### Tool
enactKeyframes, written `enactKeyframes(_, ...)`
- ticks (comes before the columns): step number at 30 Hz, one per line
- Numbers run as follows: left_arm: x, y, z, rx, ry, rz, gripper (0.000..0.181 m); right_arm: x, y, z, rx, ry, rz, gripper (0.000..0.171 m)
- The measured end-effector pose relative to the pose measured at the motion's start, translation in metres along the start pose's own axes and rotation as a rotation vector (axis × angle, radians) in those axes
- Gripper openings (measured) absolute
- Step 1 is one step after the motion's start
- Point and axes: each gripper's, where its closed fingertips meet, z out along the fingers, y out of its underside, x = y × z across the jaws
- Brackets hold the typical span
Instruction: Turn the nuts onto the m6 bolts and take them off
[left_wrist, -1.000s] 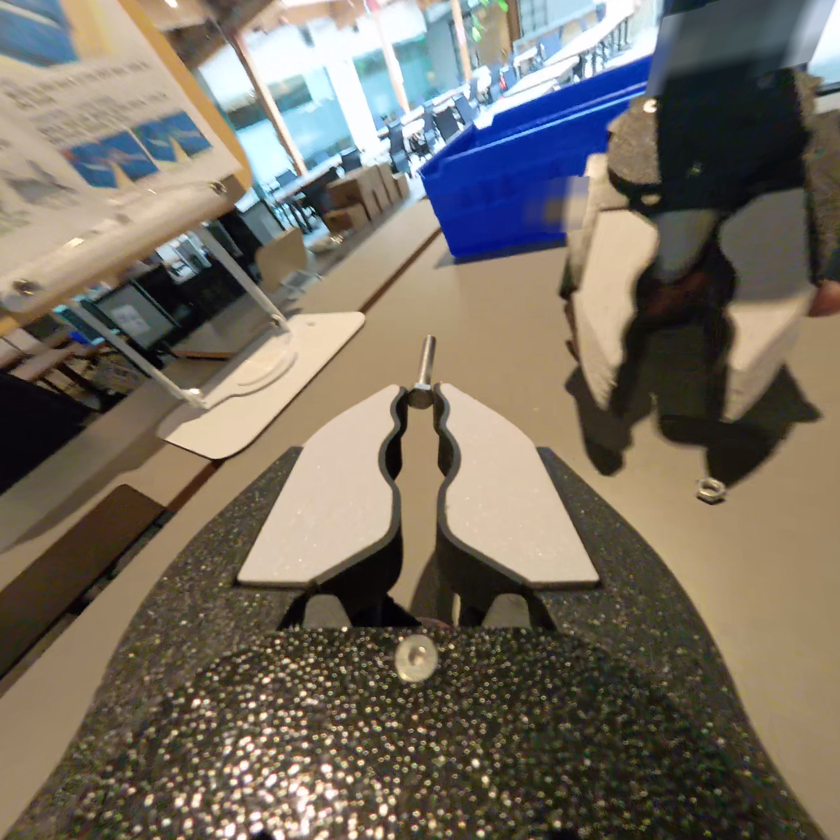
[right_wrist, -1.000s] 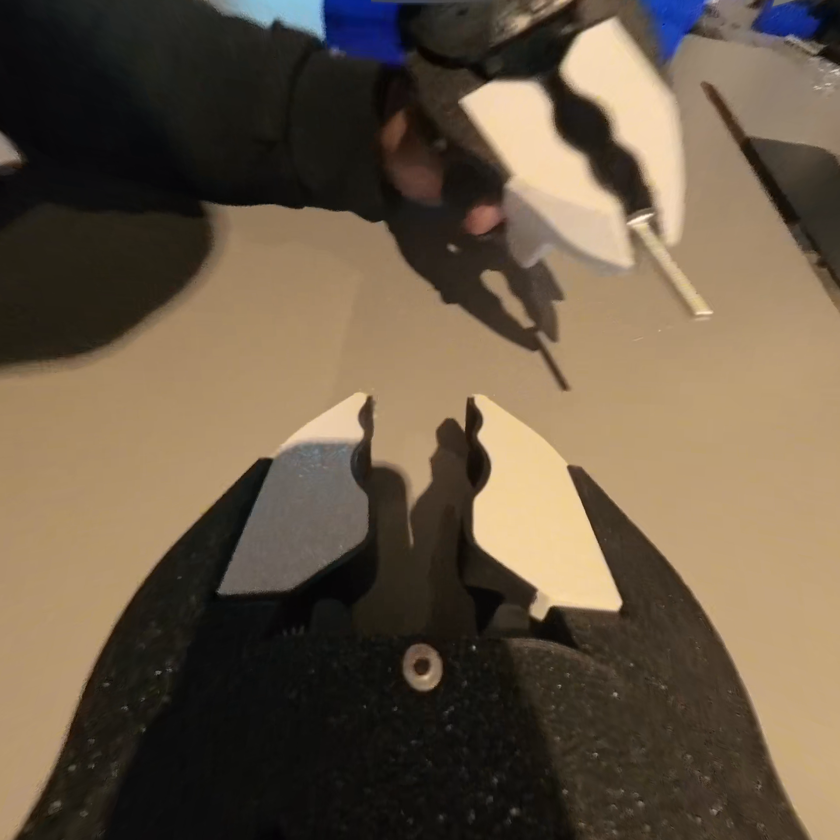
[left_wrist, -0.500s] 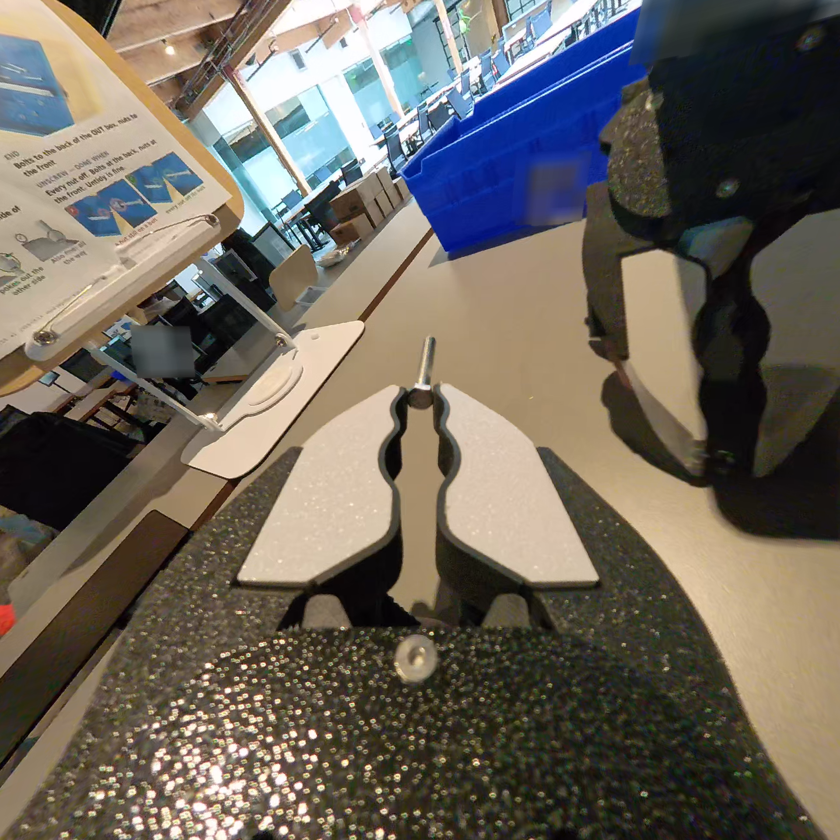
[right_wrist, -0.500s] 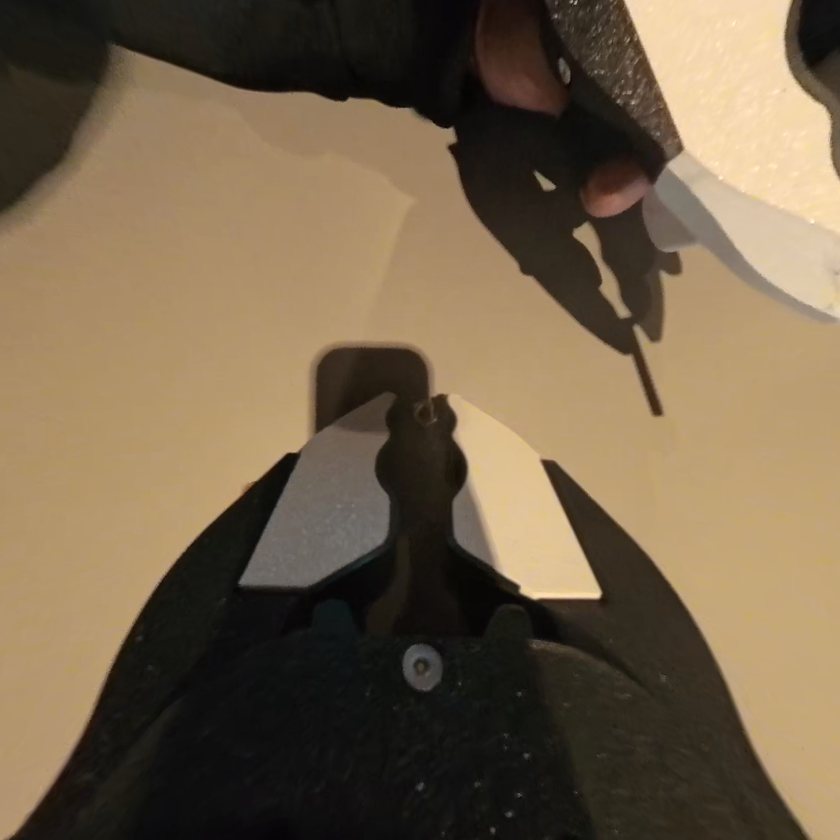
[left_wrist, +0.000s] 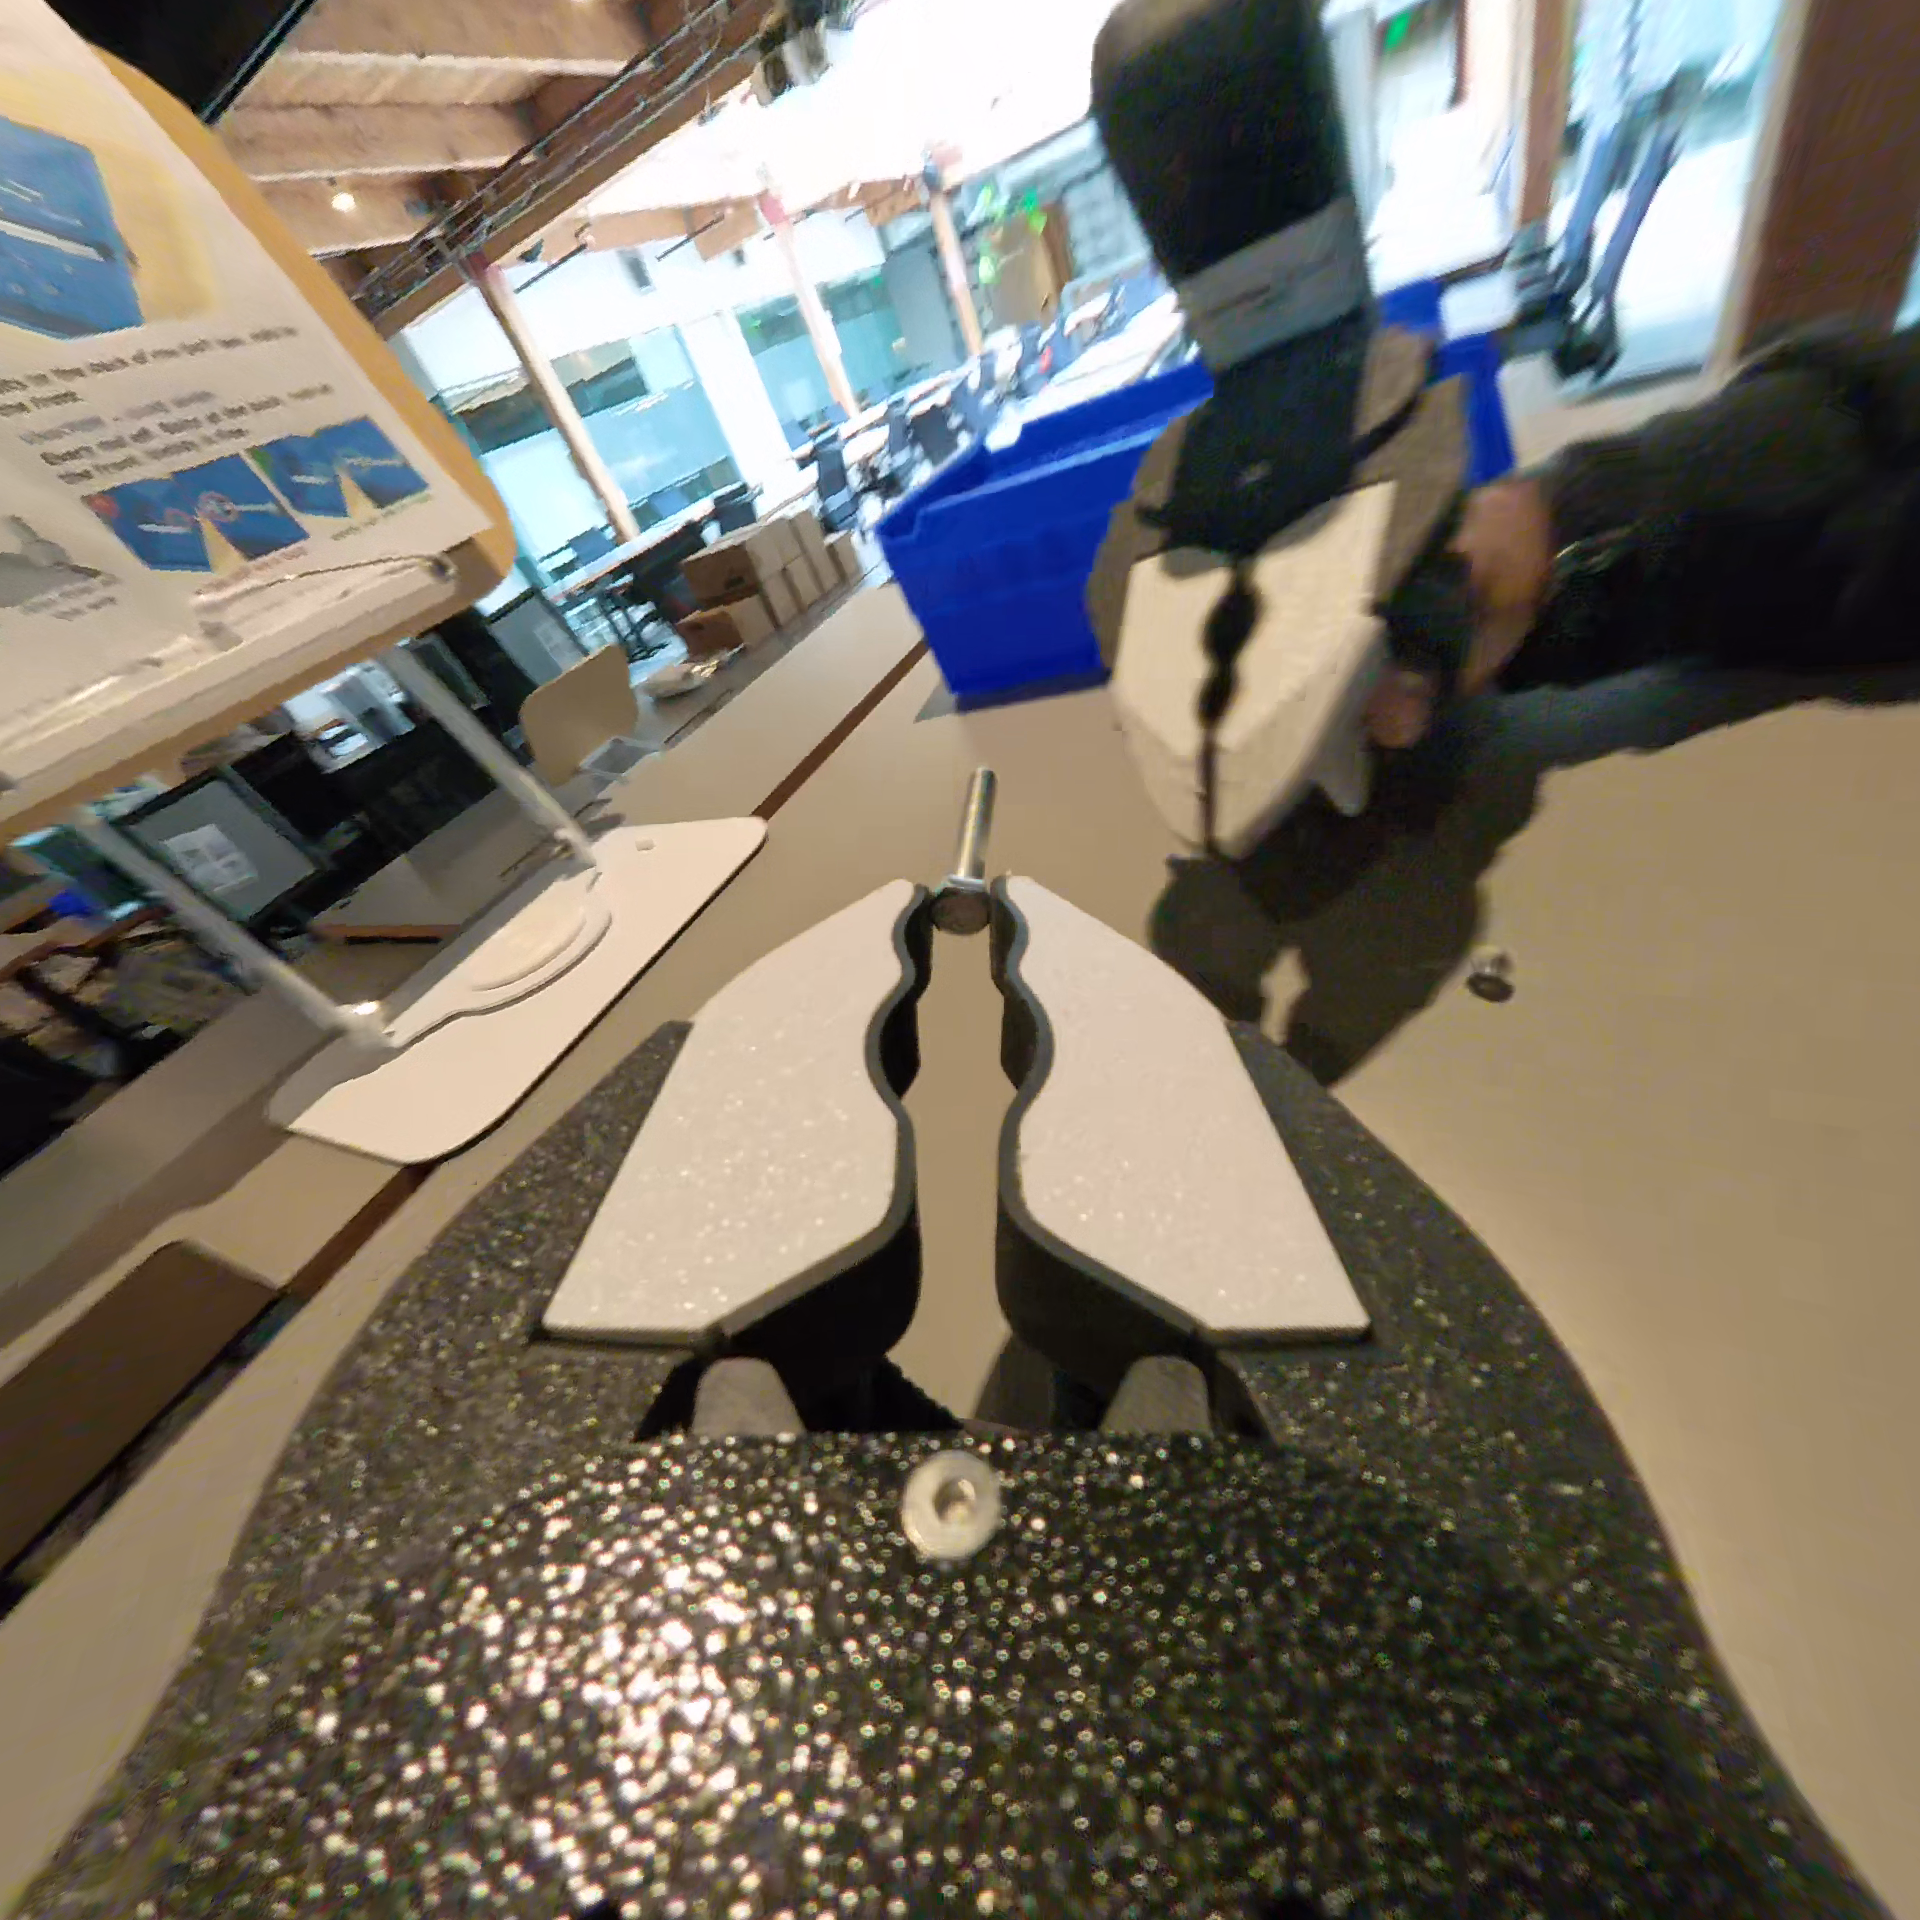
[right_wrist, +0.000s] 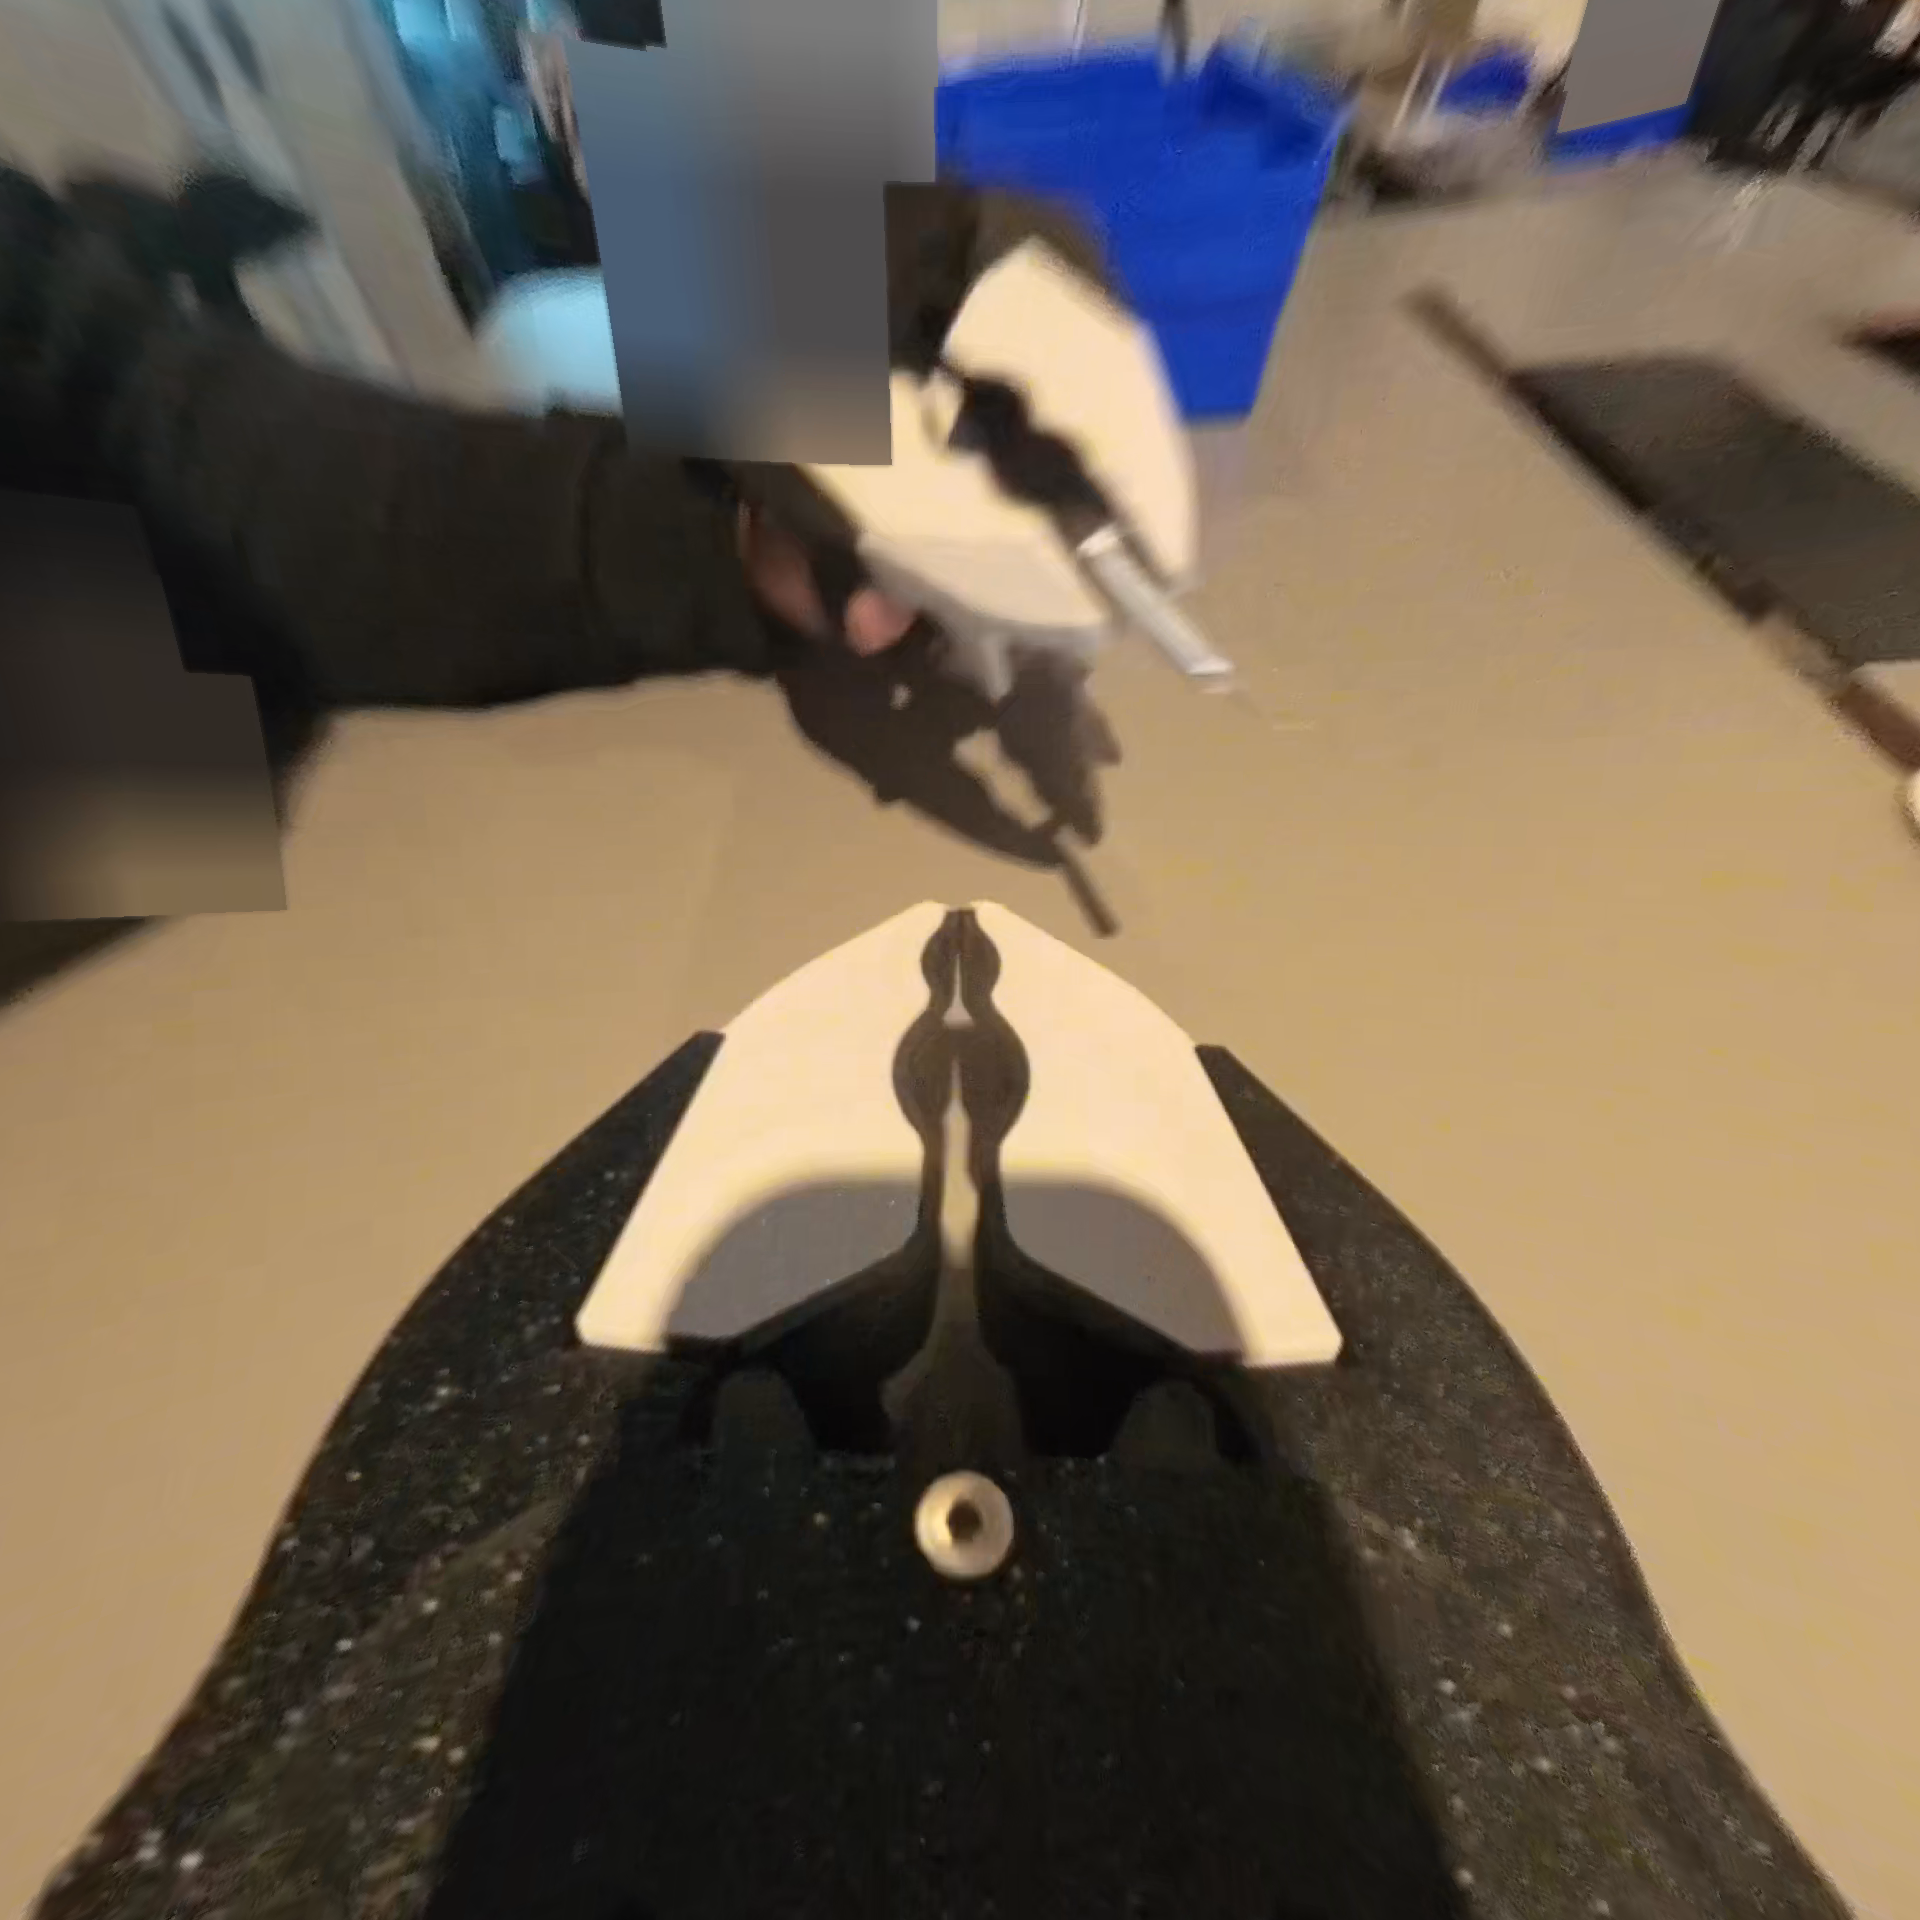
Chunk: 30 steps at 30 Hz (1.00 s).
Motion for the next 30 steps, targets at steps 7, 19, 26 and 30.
enactKeyframes(7, -0.007, -0.003, -0.001, 0.02, -0.064, -0.024, 0.01, 0.028, 0.024, -0.027, -0.099, 0.115, 0.014, 0.0)
enactKeyframes(19, 0.0, 0.005, 0.007, -0.04, -0.038, 0.053, 0.01, -0.055, 0.087, -0.086, -0.357, -0.107, -0.03, 0.034)
enactKeyframes(26, -0.001, 0.009, 0.012, -0.062, -0.035, 0.07, 0.01, -0.067, 0.098, -0.066, -0.465, -0.099, -0.111, 0.039)
enactKeyframes(30, 0.0, 0.01, 0.013, -0.074, -0.033, 0.08, 0.01, -0.069, 0.098, -0.06, -0.478, -0.092, -0.141, 0.029)
